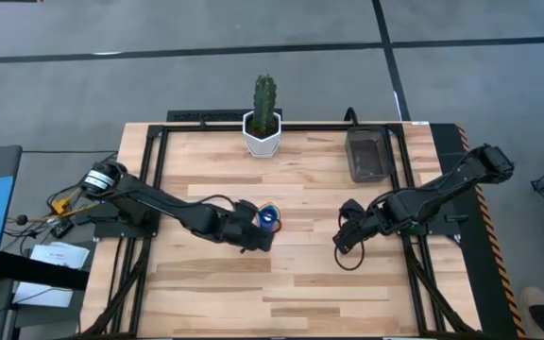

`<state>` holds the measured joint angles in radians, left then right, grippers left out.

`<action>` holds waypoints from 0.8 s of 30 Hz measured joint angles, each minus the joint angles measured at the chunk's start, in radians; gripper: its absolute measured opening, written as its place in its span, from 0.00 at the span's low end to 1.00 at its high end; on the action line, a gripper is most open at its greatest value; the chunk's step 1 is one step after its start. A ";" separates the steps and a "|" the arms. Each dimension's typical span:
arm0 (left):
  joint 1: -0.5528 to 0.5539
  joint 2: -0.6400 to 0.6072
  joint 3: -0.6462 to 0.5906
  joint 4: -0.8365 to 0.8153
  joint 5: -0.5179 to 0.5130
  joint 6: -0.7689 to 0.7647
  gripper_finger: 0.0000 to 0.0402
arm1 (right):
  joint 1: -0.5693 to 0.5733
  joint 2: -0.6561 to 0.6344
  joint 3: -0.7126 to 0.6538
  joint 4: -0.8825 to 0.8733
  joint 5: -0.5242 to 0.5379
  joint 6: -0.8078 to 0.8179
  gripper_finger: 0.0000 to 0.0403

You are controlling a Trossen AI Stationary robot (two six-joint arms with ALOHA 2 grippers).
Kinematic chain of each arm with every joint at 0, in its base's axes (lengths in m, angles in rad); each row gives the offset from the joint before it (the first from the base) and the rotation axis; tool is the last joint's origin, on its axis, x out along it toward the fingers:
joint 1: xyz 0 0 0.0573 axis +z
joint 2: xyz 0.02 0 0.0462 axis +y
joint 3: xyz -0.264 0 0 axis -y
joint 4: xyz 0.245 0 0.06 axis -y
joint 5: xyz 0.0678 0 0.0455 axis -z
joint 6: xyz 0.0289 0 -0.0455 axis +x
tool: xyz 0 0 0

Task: Nest measuring cups in basket
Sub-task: Put the stacked measuring cups into the black bin

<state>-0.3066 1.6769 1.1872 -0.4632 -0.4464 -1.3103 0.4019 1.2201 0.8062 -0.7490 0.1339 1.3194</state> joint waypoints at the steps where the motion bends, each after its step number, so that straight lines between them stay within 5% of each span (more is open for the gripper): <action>1: 0.000 0.007 0.013 -0.024 -0.003 0.006 0.72 | 0.003 0.000 0.000 -0.002 0.002 0.005 0.62; 21: 0.038 0.060 0.042 0.045 0.035 0.061 0.72 | 0.035 0.000 0.000 0.002 0.049 0.036 0.62; 24: 0.052 0.060 0.042 0.073 0.105 0.083 0.72 | 0.034 0.000 0.000 0.005 0.051 0.034 0.62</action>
<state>-0.2549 1.7367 1.2297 -0.3906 -0.3419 -1.2276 0.4358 1.2201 0.8062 -0.7437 0.1854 1.3529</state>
